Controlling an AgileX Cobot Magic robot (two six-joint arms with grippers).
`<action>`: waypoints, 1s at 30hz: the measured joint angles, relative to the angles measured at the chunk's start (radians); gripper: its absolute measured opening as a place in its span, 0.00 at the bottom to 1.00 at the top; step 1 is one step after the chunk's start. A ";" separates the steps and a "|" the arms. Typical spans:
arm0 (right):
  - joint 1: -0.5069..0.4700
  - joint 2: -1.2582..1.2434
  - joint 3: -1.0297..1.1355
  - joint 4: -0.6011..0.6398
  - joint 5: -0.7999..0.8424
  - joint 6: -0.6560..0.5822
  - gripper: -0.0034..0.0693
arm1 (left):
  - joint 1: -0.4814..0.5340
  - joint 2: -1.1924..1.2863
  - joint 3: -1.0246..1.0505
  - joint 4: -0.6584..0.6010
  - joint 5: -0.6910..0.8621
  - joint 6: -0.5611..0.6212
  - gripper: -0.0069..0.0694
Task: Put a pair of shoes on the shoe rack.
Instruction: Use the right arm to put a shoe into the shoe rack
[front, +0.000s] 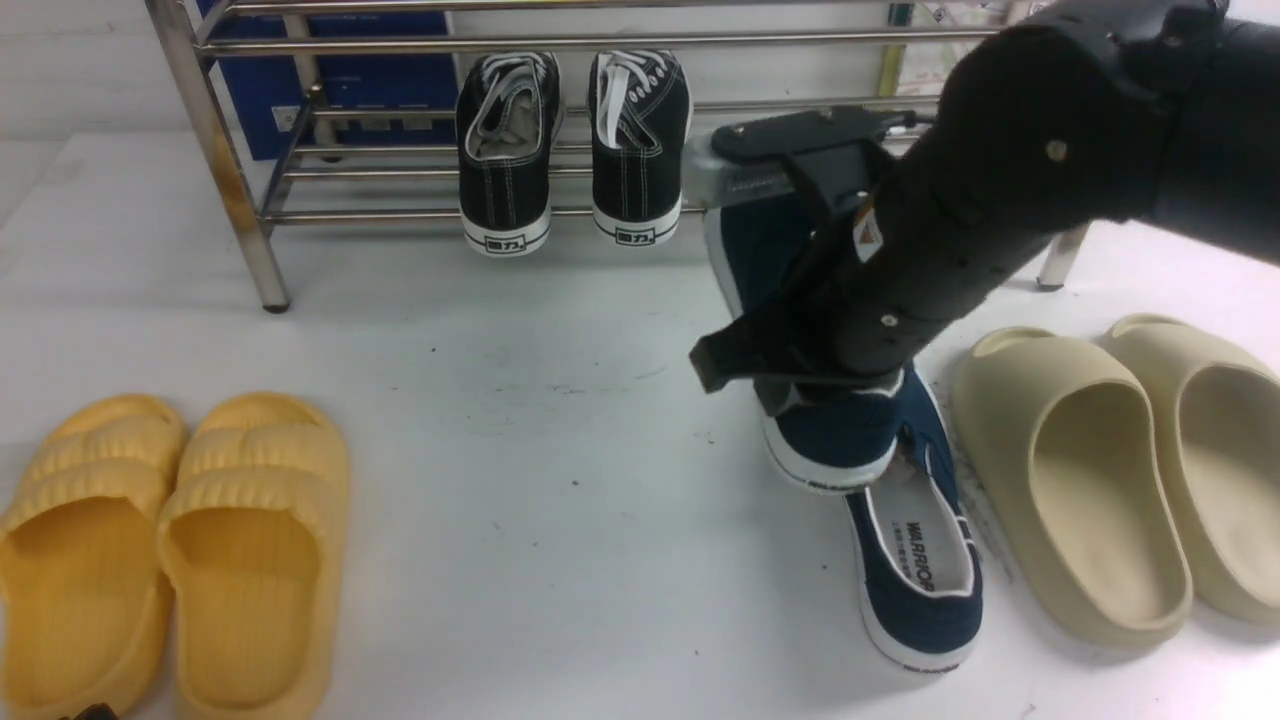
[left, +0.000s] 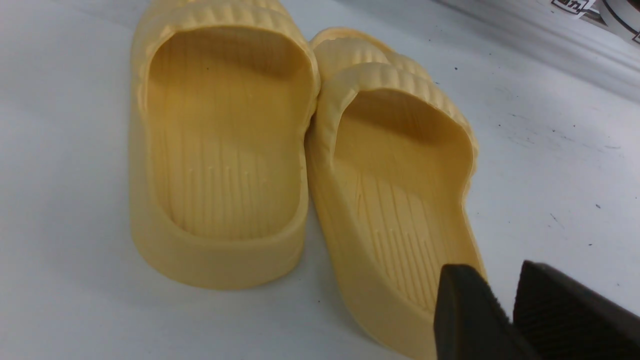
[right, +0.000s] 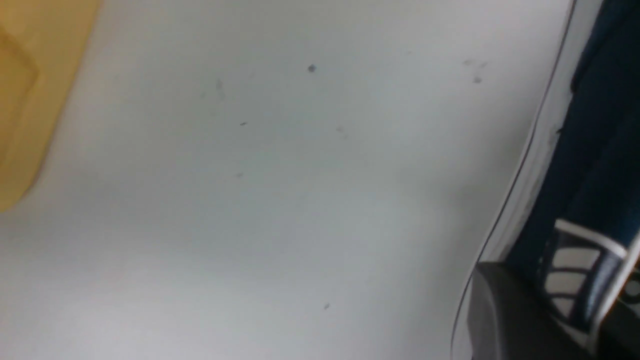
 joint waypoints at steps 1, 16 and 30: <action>-0.019 0.016 -0.021 0.000 0.003 -0.011 0.11 | 0.000 0.000 0.000 0.000 0.000 0.000 0.31; -0.202 0.380 -0.488 0.053 0.063 -0.145 0.11 | 0.002 0.000 0.000 0.000 0.000 0.000 0.32; -0.215 0.622 -0.810 0.028 0.071 -0.160 0.11 | 0.002 0.000 0.000 0.000 0.000 0.000 0.33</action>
